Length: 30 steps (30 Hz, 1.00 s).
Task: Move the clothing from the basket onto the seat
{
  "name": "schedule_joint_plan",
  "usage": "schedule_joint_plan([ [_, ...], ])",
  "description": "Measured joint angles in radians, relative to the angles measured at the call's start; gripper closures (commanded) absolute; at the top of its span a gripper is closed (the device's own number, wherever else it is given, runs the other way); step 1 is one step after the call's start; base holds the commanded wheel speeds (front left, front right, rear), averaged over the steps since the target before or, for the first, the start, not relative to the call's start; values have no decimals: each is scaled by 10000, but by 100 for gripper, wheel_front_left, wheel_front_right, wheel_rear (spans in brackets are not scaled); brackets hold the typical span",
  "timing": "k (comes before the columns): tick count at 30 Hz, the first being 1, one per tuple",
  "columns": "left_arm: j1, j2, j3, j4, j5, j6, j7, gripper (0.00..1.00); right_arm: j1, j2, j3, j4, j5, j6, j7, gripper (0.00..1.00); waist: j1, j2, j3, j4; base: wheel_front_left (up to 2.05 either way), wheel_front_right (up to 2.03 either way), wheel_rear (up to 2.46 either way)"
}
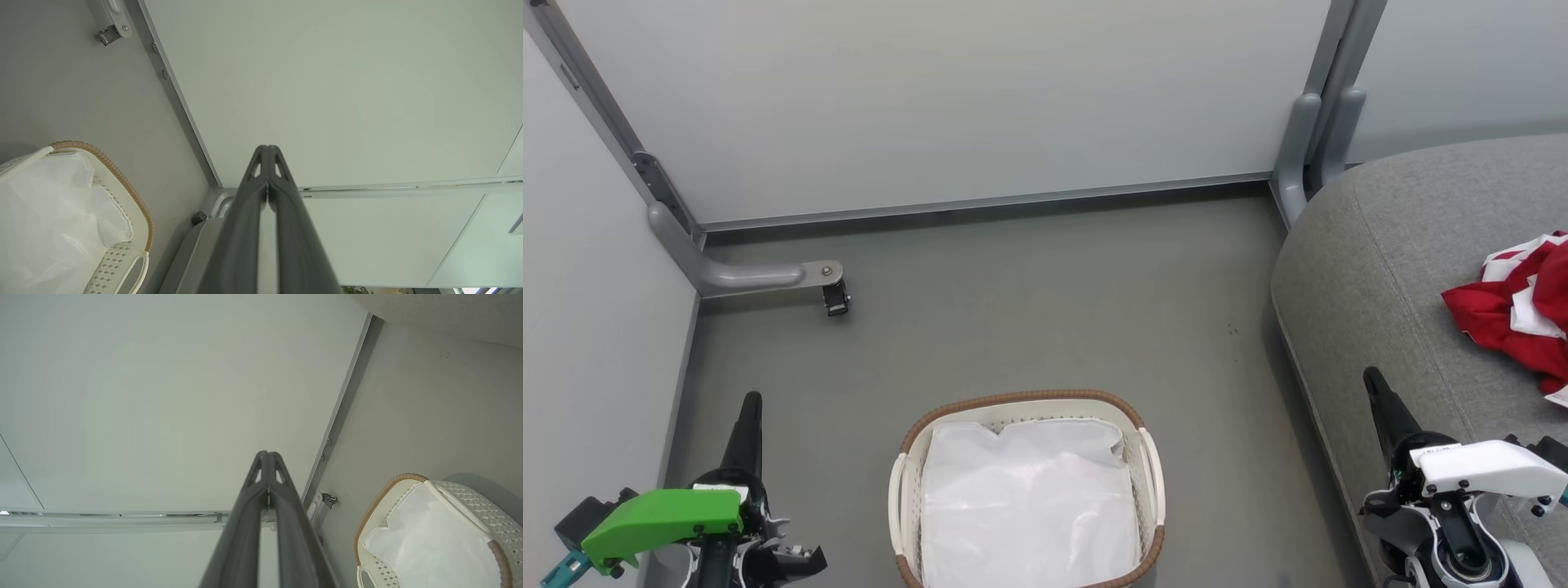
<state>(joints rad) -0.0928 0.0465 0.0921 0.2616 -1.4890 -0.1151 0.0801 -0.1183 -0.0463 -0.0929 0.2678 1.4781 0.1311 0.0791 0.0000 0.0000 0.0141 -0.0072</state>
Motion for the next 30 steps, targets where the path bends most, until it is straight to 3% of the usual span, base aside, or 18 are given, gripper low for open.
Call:
schedule_joint_plan([
  [18, -92, 2, 201, -142, -1129, -127, 330, 100, 46, -6, -199, -207, 1244, 0, 324, 100, 0, 0, -103, 67, 0, 0, 0],
  [30, -105, 4, 222, -169, -1223, -138, 336, 100, 49, -8, -217, -228, 1329, 0, 362, 100, 0, 0, -110, 72, 0, 0, 0],
])
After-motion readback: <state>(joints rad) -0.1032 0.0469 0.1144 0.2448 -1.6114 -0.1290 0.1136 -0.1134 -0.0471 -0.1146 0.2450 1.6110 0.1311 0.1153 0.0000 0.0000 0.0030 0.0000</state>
